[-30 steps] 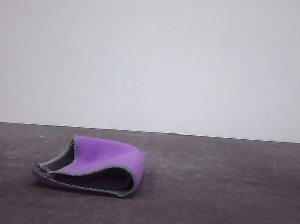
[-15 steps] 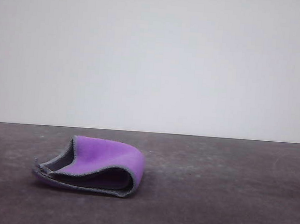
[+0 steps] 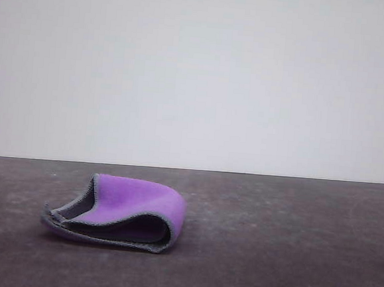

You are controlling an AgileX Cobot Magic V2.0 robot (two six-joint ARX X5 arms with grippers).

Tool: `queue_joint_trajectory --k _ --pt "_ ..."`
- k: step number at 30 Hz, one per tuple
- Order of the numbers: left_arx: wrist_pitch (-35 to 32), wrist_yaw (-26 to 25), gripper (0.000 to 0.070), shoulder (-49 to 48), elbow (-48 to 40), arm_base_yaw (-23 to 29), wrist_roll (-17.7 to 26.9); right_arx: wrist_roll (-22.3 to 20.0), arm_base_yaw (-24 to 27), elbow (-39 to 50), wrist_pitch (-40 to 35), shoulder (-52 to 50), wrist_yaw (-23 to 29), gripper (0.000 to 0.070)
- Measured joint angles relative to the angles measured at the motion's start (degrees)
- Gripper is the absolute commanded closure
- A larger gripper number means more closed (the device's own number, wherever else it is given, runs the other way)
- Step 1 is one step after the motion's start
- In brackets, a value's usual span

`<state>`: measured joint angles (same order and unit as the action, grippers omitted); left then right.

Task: Fold clothes

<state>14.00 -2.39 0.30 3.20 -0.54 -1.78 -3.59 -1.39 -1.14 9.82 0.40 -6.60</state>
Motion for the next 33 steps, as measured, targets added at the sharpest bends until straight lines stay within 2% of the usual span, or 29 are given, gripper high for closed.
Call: queue_joint_trajectory --k 7,33 --pt "0.0 0.0 0.0684 0.0 0.0 0.0 0.0 0.4 0.0 0.1 0.3 -0.1 6.3 0.0693" --pt "0.0 0.0 0.0684 0.0 0.0 0.0 0.0 1.1 0.1 0.2 -0.2 -0.1 6.5 0.0693"
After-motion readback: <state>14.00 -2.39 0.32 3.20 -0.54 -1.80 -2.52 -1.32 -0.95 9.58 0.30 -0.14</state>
